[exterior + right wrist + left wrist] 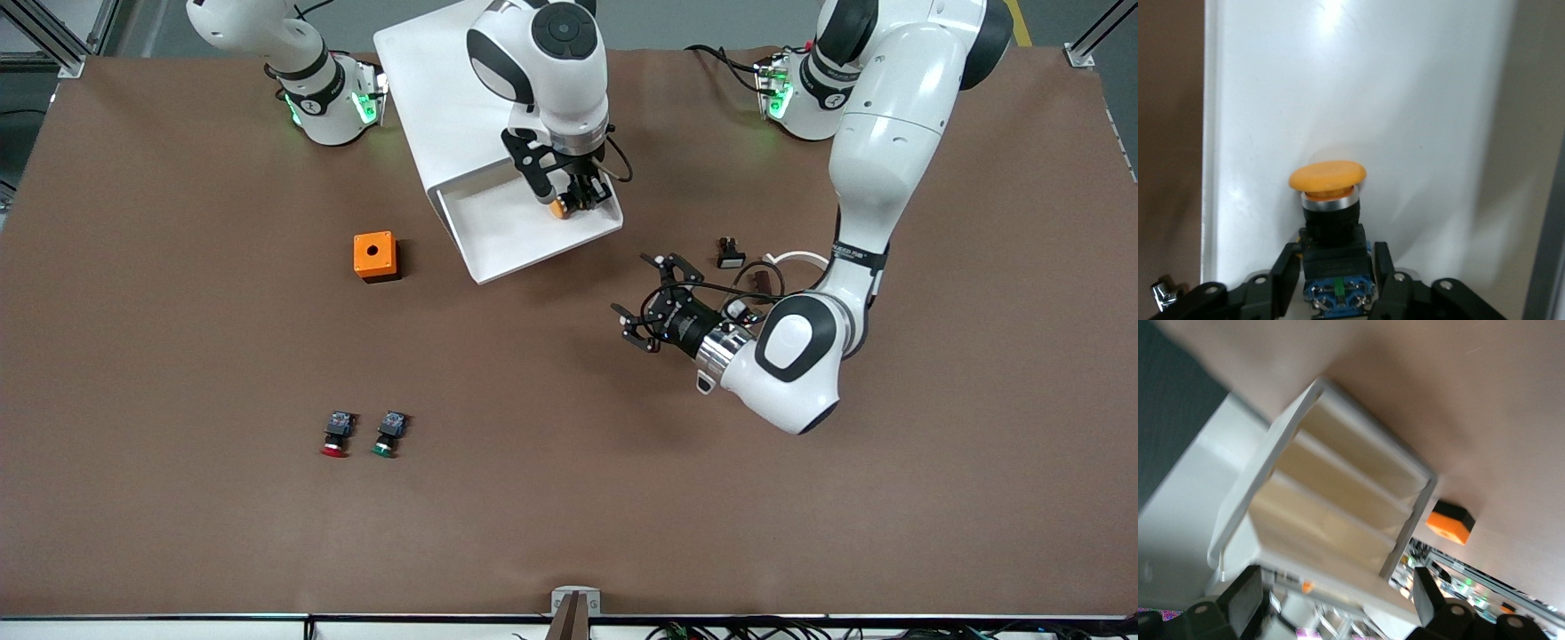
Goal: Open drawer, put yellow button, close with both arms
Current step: 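Raise the right gripper away while the left gripper releases the drawer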
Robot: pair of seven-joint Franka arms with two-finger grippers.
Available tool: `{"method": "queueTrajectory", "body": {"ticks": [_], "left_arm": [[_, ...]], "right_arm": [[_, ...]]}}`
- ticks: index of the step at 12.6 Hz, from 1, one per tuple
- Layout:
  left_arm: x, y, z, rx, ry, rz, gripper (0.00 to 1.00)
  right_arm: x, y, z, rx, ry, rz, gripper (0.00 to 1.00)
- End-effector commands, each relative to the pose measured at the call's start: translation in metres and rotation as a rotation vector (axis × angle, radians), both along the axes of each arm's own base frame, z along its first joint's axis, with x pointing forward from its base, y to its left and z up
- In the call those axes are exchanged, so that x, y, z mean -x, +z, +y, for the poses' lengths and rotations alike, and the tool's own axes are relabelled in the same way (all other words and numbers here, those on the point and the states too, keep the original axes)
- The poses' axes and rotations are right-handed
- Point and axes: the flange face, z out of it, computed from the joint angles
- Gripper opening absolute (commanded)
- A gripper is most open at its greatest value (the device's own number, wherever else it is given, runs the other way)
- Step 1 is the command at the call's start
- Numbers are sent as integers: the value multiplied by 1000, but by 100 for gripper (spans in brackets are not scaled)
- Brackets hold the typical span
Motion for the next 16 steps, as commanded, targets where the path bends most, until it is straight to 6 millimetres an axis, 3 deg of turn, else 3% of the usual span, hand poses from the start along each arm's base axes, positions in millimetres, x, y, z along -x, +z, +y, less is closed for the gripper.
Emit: {"method": "queueTrajectory", "body": {"ticks": [1,3,4,7,8,10,12,14,16], "left_arm": [[-15,21,0,1,-92,-283,99],[-24,39,3,-26,-144,-453,99],[-25,52,-7,-59,-194,-565,99],[-18,94,-40,-187,-303,-830,99],[-13,104,-51,-219,-344,-906,99],[-7,115,-68,-256,-380,-980,99],[10,124,-79,-277,-431,-1011,99],[26,136,-94,-310,-461,-1032,100],[46,133,-117,-351,-491,-1035,100]], "right_arm": [[-22,22,-9,-13,73,-44,100],[-53,40,-33,0,158,-25,100],[-71,54,-52,16,276,-6,100],[-127,69,-128,26,527,30,100],[-151,78,-168,11,592,24,100],[-179,86,-225,-6,710,35,100],[-204,98,-297,-32,825,44,100],[-222,112,-378,-63,964,38,100],[-232,115,-450,-74,1040,58,100]]}}
